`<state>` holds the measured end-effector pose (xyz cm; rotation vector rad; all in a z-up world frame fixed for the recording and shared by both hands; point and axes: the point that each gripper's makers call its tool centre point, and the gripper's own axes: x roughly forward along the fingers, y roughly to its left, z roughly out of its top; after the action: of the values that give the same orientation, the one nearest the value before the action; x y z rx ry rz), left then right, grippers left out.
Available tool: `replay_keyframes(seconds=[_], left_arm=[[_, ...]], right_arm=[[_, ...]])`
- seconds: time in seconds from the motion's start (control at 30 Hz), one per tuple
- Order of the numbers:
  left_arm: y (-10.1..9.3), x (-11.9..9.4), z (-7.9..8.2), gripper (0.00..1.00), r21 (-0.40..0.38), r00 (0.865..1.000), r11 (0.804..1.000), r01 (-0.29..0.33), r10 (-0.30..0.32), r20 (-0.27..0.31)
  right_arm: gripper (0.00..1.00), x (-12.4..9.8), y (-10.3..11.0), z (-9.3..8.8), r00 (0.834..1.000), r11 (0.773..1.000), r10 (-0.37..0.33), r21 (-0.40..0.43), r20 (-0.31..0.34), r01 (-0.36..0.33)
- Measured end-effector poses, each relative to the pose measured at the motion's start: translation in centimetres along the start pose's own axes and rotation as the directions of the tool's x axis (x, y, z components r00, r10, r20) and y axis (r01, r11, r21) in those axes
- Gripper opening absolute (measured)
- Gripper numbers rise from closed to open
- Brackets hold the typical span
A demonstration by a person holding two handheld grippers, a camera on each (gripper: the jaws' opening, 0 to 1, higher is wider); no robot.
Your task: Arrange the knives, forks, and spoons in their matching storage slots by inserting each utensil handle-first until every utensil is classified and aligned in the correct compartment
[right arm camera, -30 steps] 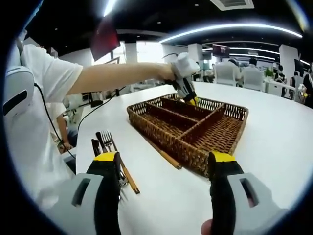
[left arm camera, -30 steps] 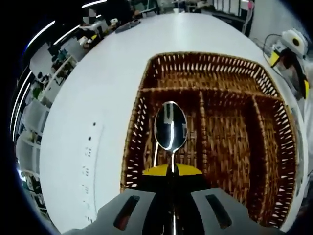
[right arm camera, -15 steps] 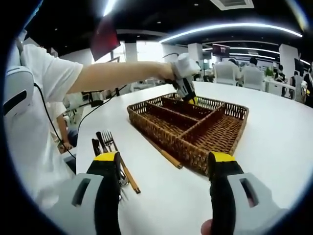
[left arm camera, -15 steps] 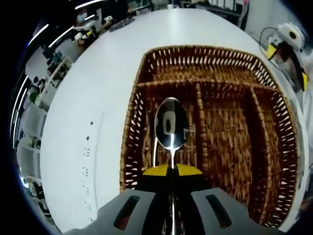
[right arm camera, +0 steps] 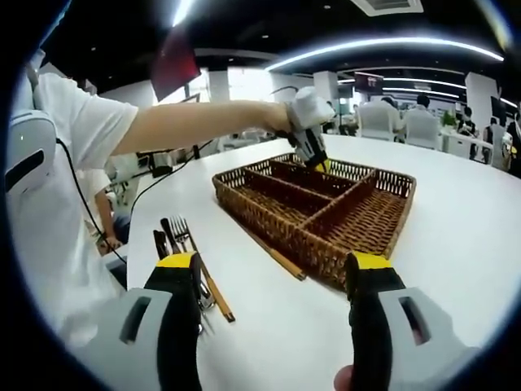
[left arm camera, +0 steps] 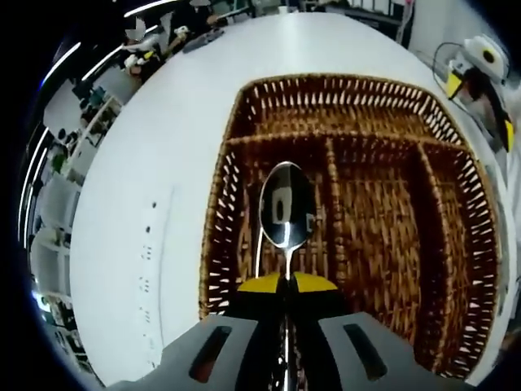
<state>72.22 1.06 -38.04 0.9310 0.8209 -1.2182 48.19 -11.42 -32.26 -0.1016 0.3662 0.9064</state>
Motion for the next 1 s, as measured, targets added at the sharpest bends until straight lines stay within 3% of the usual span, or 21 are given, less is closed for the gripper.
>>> replay_keyframes(seconds=[0.37, 1.0], left_arm=[[0.2, -0.1, 0.0, 0.05, 0.028, 0.999, 0.999, -0.044, 0.044, -0.016], [0.6, -2.0, 0.4, 0.11, -0.041, 0.996, 0.996, -0.075, 0.077, 0.040]], right_arm=[[0.76, -0.1, 0.2, 0.1, 1.000, 1.000, 0.005, -0.001, 0.010, -0.005], [0.76, -0.4, 0.5, 0.5, 1.000, 1.000, 0.002, -0.010, 0.020, -0.002]])
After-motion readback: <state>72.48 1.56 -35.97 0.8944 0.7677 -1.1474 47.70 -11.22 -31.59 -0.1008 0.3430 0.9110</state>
